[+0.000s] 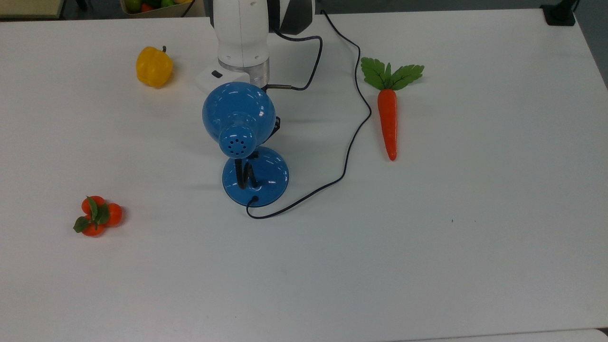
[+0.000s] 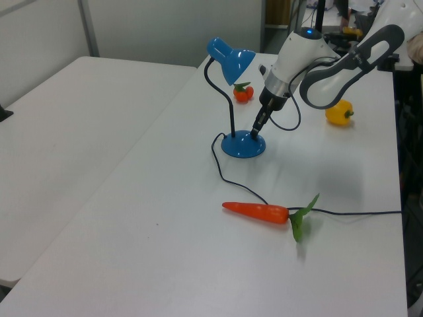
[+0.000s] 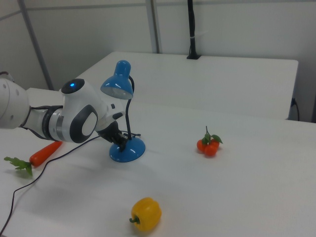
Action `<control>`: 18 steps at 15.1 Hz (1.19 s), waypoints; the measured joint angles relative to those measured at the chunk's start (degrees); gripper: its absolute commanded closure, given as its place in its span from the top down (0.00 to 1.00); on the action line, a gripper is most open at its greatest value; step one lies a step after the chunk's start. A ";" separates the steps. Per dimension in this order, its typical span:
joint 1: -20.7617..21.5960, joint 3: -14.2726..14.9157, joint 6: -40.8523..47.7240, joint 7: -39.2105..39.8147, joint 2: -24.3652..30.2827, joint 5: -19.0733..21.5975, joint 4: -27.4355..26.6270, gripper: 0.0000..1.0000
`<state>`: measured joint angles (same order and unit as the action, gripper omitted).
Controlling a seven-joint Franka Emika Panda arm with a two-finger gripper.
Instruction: Turn on desk lamp
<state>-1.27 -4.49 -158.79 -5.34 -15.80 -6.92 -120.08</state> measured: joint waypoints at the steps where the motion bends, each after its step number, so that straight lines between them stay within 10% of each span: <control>1: 0.00 0.00 0.00 0.00 -0.13 -0.19 0.12 0.00; 18: -0.57 0.00 4.00 0.00 -0.42 -1.81 2.06 0.00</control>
<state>-1.85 -4.49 -154.79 -5.34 -16.22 -8.73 -118.01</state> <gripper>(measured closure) 0.991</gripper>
